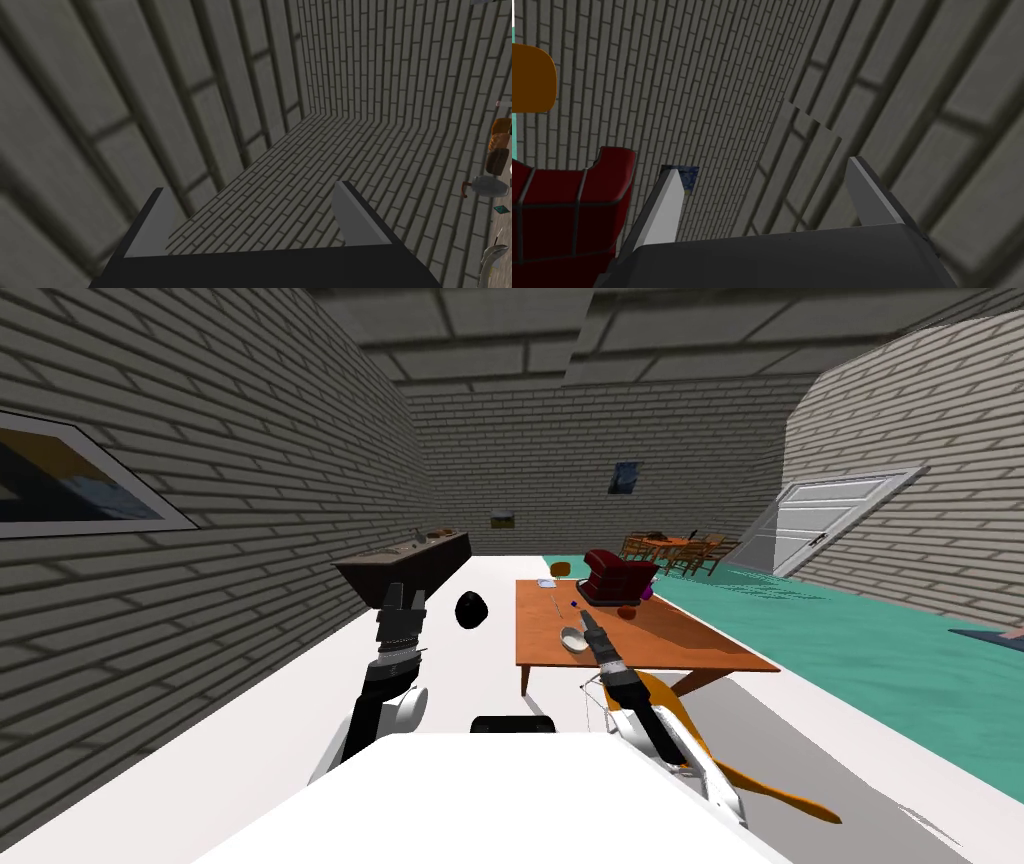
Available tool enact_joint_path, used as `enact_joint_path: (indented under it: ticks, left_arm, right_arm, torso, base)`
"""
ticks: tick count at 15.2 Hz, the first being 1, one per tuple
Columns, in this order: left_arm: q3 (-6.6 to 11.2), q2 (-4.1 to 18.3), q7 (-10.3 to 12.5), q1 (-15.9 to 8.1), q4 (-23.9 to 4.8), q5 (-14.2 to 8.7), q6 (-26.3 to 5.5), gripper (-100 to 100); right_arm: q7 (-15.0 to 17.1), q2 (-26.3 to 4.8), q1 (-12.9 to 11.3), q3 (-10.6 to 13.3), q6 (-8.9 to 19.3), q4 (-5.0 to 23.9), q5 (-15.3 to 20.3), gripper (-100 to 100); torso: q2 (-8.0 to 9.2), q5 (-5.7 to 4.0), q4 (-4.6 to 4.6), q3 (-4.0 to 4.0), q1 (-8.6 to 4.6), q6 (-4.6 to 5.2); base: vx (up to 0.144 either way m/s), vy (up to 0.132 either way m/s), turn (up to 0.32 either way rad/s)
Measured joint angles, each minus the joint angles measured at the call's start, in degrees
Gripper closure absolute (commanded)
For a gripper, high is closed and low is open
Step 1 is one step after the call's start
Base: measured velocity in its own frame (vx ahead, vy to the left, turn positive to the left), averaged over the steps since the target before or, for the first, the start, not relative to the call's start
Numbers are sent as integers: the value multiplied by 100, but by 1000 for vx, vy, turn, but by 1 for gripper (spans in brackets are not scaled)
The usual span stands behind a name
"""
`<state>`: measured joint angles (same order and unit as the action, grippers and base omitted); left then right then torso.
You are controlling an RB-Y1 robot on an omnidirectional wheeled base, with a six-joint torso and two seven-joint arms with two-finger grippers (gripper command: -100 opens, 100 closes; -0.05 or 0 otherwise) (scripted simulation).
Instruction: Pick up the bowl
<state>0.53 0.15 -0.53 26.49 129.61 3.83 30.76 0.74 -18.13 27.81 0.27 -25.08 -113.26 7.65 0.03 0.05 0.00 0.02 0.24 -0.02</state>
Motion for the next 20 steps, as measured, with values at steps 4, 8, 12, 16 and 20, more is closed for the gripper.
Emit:
enact_joint_path:
  ticks: [4, 8, 12, 16, 20]
  left_arm:
    - [0, 0, 0, 0, 0, 0, 0, 0]
    - [0, 0, 0, 0, 0, 0, 0, 0]
    - [0, 0, 0, 0, 0, 0, 0, 0]
    - [0, 0, 0, 0, 0, 0, 0, 0]
    - [0, 0, 0, 0, 0, 0, 0, 0]
  right_arm:
    - [6, -436, -25, 44, 18, 418, 402, -100]
    - [-26, -797, -127, 112, -39, 980, 824, -100]
    - [-3, -1224, -72, 138, -39, 1356, 1240, -100]
    - [37, -1709, -103, 166, -52, 1801, 1652, -100]
    - [20, -1993, -142, 232, -63, 2199, 2028, -100]
  torso:
    - [-1, 0, 0, 0, -1, 1]
    - [-3, 0, 0, -2, 1, 0]
    - [-6, 1, -1, -3, 2, 0]
    - [-7, 1, -1, -4, -1, 0]
    - [-7, -1, -1, -4, -1, -1]
  base:
    - [-2, 60, 117]
    - [3, 65, 146]
    - [11, 68, 143]
    - [16, 56, 122]
    - [17, 57, 138]
